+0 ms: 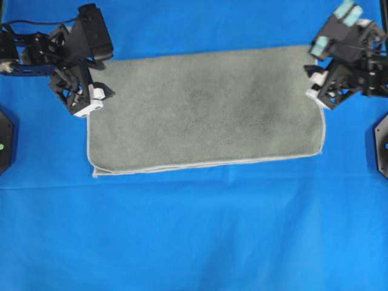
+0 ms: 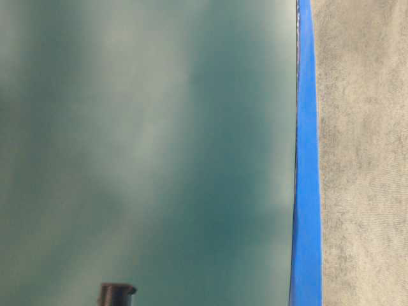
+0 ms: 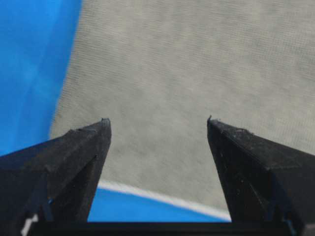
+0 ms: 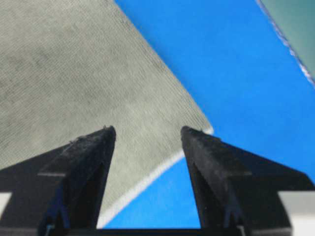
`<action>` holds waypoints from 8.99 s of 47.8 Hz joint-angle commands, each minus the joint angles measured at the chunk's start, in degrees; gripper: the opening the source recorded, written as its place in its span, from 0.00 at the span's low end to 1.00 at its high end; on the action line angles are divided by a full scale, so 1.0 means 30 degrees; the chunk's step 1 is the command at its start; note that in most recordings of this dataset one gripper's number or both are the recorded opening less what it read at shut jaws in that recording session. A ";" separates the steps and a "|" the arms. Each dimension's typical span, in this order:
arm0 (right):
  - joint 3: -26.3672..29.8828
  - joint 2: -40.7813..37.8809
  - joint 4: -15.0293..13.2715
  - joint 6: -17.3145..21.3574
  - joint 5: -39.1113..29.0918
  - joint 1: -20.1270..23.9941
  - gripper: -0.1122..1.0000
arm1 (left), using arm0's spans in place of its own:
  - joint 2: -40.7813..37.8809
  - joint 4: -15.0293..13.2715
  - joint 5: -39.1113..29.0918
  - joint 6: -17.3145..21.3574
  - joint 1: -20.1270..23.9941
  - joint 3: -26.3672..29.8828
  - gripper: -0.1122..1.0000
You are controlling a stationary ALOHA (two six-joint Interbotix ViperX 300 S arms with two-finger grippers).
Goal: Fold a large towel.
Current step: 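Release the towel and regrasp its top corners with both grippers, then lift the towel and rotate it, left gripper swinging down to the bottom, then lay the towel lengthwise and regrasp its top corners with both grippers, then fold the top half down over the bottom half with both grippers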
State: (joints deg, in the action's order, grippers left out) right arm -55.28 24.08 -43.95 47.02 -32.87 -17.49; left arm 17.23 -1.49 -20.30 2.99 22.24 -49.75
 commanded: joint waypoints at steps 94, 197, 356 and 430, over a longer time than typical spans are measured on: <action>0.3340 0.5068 0.4775 -0.4219 -0.1172 0.3193 0.12 | 0.6563 -0.0117 -0.5273 -0.4072 -0.3311 0.2314 0.15; 0.8789 -0.6006 0.1582 -0.4482 0.3926 -0.4102 0.12 | -0.9082 -0.0088 0.5508 -1.4678 -1.4795 1.2217 0.15; 0.3633 -0.9756 -0.0469 -0.3516 1.0283 -0.9111 0.60 | -1.4033 -0.0059 1.0898 -0.3662 0.4014 0.9082 0.78; -0.0205 0.4219 0.6064 -0.3896 0.0264 0.5889 0.13 | -0.3281 -0.0205 0.5771 -0.5039 -0.7471 0.3867 0.13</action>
State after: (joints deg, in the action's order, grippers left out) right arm -56.34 37.79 -28.65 35.24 -30.85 -3.34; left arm 6.94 -2.11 -2.72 -10.11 3.69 -38.85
